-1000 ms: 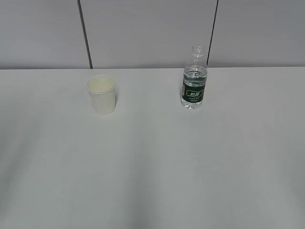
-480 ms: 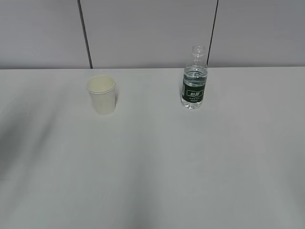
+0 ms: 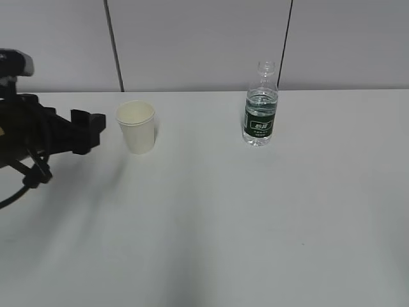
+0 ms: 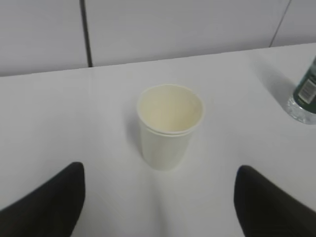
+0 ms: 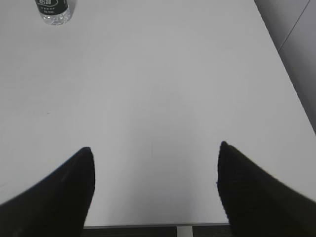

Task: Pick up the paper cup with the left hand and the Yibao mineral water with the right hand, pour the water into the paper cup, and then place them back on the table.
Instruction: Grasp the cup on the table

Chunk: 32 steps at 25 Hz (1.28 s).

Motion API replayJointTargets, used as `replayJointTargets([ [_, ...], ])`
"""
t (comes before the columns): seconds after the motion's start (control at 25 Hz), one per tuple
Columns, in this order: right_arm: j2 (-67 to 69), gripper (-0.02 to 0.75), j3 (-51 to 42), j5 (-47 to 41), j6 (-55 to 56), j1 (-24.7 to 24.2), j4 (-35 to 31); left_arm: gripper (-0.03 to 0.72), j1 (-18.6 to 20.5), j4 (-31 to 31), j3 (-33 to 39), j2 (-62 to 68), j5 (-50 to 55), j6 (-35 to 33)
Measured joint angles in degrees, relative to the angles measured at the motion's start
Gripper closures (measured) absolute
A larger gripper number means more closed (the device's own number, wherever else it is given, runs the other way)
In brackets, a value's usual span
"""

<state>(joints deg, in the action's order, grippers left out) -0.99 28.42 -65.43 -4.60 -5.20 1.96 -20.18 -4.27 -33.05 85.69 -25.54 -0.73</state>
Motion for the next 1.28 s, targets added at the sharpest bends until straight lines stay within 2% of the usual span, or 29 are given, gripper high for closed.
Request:
replayJointTargets([
  [0.16, 0.0, 0.167, 0.0, 0.0, 0.0, 0.0, 0.0, 0.129, -2.52, 0.72, -0.02, 5.97, -7.27, 0.0],
  [0.68, 0.0, 0.167, 0.0, 0.0, 0.0, 0.0, 0.0, 0.097, -2.67, 0.72, -0.71, 20.23, -22.94, 0.0],
  [1.28, 0.0, 0.167, 0.0, 0.0, 0.0, 0.0, 0.0, 0.05, -2.67, -0.68, -10.96, 31.67, -25.27, 0.0],
])
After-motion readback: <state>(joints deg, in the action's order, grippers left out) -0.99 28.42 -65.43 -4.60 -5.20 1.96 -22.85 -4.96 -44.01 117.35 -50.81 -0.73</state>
